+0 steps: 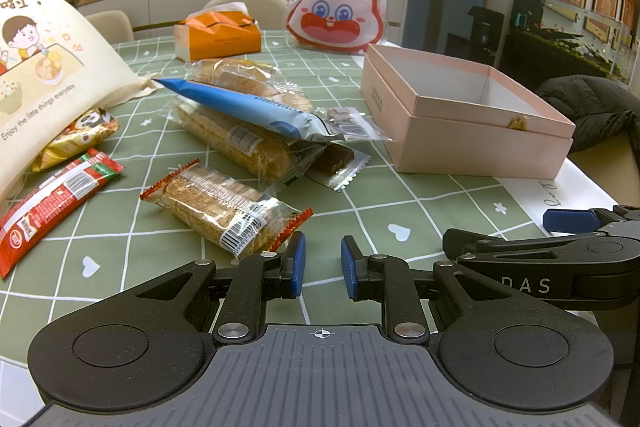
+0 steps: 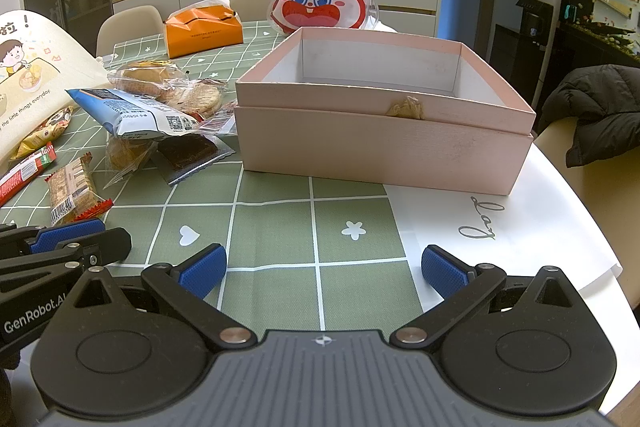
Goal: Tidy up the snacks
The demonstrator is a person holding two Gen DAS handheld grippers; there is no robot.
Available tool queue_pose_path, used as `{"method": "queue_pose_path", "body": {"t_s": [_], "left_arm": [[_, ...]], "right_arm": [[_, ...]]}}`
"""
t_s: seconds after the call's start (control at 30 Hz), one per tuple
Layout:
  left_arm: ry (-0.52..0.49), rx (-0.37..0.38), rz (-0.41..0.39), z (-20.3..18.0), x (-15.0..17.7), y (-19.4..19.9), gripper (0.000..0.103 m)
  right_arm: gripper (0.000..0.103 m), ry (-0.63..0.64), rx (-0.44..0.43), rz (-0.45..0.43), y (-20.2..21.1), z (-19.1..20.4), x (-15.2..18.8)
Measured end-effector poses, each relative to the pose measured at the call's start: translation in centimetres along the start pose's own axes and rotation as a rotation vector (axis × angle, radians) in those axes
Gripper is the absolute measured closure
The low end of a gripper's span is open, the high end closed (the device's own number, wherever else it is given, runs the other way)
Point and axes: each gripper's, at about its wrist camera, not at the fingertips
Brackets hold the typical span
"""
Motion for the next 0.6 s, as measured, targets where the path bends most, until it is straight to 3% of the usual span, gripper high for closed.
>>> {"method": "queue_pose_path", "body": {"t_s": [0.6], "left_arm": [[0.006,0.003,-0.001,0.39,0.14,-0.11,0.079]], "right_arm": [[0.000,0.001,0.000,0.001,0.03,-0.01,-0.04]]}}
Point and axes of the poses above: each gripper's, at about its wrist camera, not at the fingertips, and y roughly against the way its jaws point, z to its left, x to its underside, and after that the axes turned 1 degree about z, right-handed
